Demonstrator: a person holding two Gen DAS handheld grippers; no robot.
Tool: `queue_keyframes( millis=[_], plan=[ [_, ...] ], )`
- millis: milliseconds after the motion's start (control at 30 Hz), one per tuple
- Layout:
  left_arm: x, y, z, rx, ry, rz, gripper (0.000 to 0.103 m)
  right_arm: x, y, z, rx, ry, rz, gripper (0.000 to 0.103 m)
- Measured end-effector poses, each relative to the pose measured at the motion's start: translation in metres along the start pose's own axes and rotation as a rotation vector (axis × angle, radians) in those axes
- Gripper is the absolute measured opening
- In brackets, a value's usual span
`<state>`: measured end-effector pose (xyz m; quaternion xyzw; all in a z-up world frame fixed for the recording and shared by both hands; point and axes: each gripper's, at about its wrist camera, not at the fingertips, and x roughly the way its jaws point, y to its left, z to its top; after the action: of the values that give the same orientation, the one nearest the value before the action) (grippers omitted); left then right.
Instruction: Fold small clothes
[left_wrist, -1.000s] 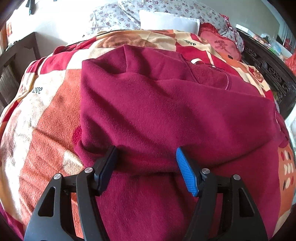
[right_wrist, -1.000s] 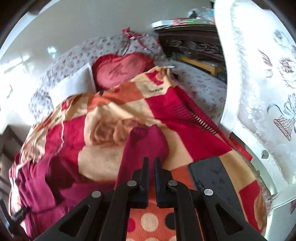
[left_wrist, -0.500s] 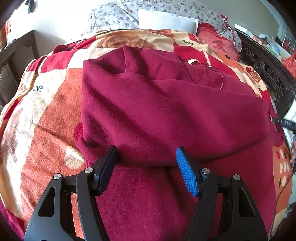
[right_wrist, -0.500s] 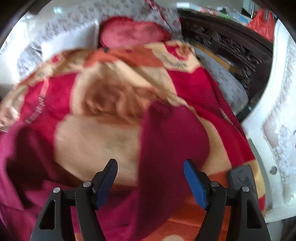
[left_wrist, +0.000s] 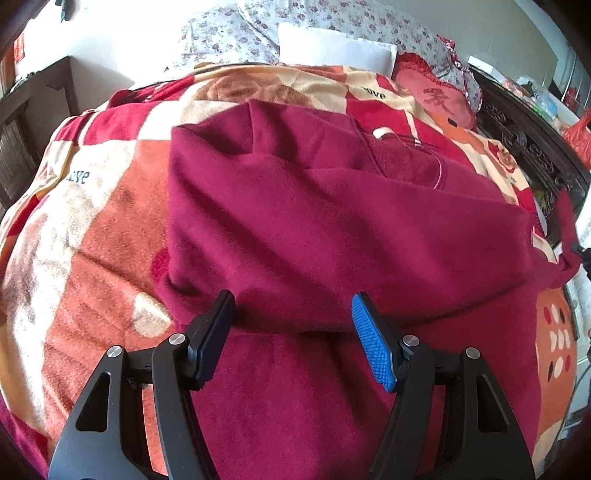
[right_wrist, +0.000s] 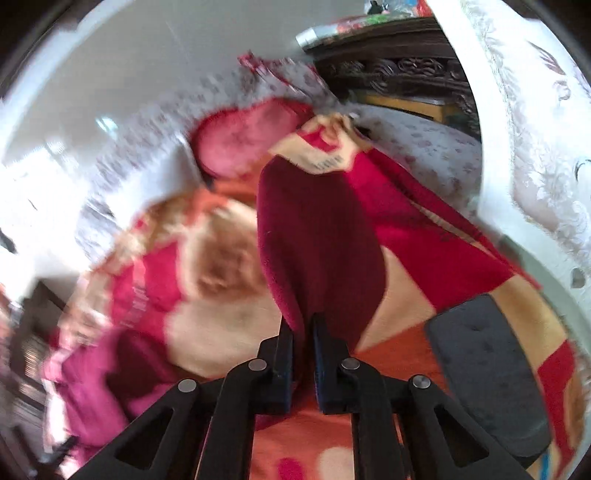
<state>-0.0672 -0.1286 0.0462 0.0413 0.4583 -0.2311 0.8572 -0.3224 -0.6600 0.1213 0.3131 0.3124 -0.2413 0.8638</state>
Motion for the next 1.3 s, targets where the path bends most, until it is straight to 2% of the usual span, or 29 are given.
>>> queue_keyframes(
  millis=[133, 433, 633, 733, 833, 933, 1033, 1100, 1167, 1300],
  plan=[
    [-0.010, 0.006, 0.003, -0.023, -0.016, -0.008, 0.066, -0.027, 0.032, 0.004, -0.052, -0.033, 0.125, 0.008],
    [-0.040, 0.020, 0.009, -0.034, -0.086, -0.007, 0.066, -0.066, 0.155, -0.006, -0.295, -0.018, 0.384, 0.008],
    [-0.061, 0.038, 0.010, -0.059, -0.142, 0.003, 0.066, -0.058, 0.230, -0.031, -0.391, 0.124, 0.625, 0.008],
    [-0.075, 0.053, 0.011, -0.076, -0.181, 0.007, 0.066, -0.046, 0.270, -0.052, -0.477, 0.239, 0.706, 0.008],
    [-0.083, 0.068, 0.012, -0.088, -0.199, 0.022, 0.066, -0.028, 0.311, -0.086, -0.584, 0.400, 0.790, 0.008],
    [-0.088, 0.085, 0.012, -0.111, -0.201, 0.036, 0.066, -0.005, 0.333, -0.117, -0.657, 0.529, 0.817, 0.008],
    [-0.090, 0.101, 0.010, -0.141, -0.203, 0.056, 0.066, 0.032, 0.356, -0.151, -0.744, 0.697, 0.810, 0.008],
    [-0.091, 0.111, 0.007, -0.158, -0.201, 0.065, 0.066, 0.052, 0.368, -0.172, -0.786, 0.777, 0.781, 0.008],
    [-0.090, 0.118, 0.004, -0.167, -0.196, 0.075, 0.066, 0.075, 0.377, -0.183, -0.826, 0.808, 0.715, 0.008],
    [-0.085, 0.125, 0.002, -0.169, -0.184, 0.091, 0.066, 0.116, 0.394, -0.178, -0.825, 0.743, 0.585, 0.008]
  ],
)
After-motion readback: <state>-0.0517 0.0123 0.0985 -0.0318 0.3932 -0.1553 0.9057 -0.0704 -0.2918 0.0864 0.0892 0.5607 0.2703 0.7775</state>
